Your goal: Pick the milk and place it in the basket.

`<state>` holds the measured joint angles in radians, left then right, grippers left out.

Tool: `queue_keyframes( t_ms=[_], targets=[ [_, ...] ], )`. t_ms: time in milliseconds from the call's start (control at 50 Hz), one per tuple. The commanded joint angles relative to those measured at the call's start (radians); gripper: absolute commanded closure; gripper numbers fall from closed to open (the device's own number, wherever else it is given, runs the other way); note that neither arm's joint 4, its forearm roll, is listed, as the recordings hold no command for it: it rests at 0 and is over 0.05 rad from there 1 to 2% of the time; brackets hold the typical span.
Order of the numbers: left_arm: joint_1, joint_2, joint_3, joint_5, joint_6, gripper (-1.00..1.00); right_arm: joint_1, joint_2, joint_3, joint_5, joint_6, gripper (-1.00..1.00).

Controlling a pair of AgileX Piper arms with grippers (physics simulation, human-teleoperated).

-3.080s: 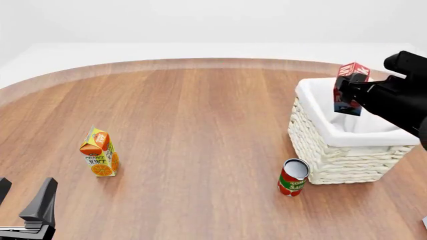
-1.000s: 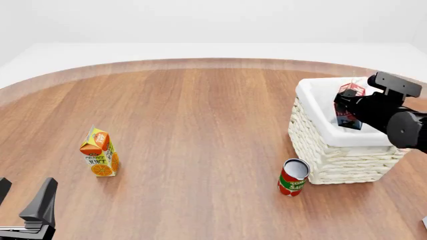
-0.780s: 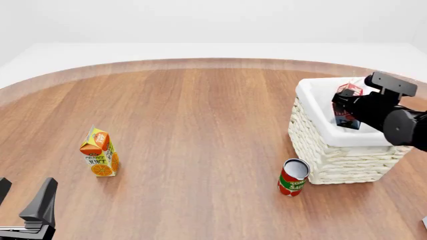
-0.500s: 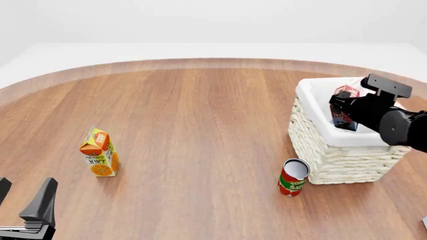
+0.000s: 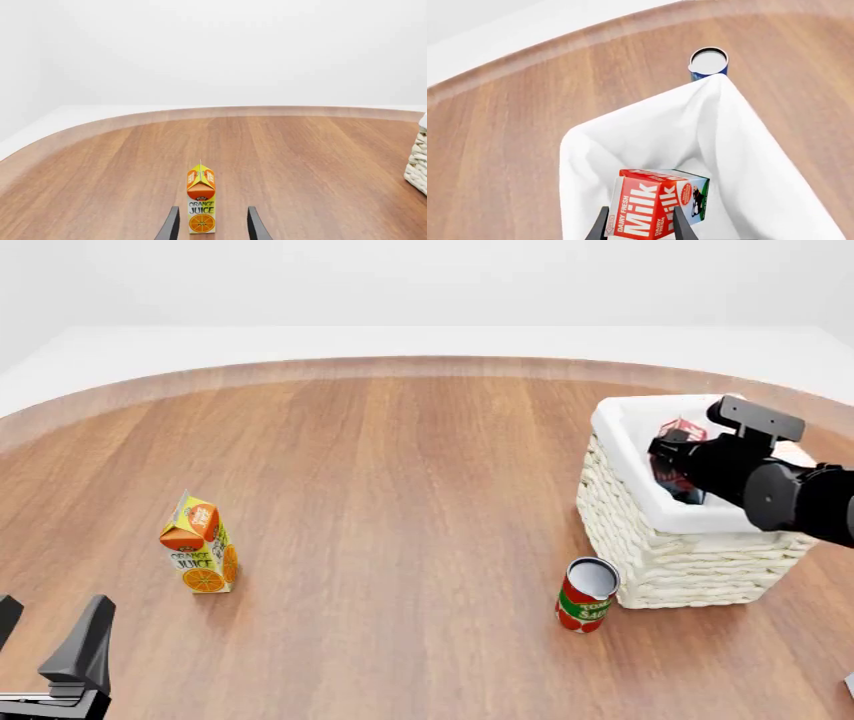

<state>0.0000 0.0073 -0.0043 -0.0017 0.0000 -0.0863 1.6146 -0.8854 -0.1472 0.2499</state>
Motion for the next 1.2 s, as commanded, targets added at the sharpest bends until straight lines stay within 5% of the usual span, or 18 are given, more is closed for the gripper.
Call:
queue_keyframes(
  t_ms=[20,180,240,260,1200],
  targets=[
    [0.0,0.0,0.0,0.0,0.0,-1.0,0.0,0.003,-0.01,-0.017,0.027,1.0],
    [0.0,0.0,0.0,0.0,0.0,-1.0,-0.001,-0.005,-0.002,-0.018,0.033,1.0],
    [0.0,0.0,0.0,0.0,0.0,-1.0,0.0,-0.026,0.02,-0.046,0.09,1.0],
    [0.0,0.0,0.0,0.0,0.0,-1.0,-0.003,-0.022,0.011,-0.031,0.072,-1.0],
    [0.0,0.0,0.0,0.0,0.0,-1.0,0.018,-0.231,0.081,0.066,0.025,-1.0]
  ],
)
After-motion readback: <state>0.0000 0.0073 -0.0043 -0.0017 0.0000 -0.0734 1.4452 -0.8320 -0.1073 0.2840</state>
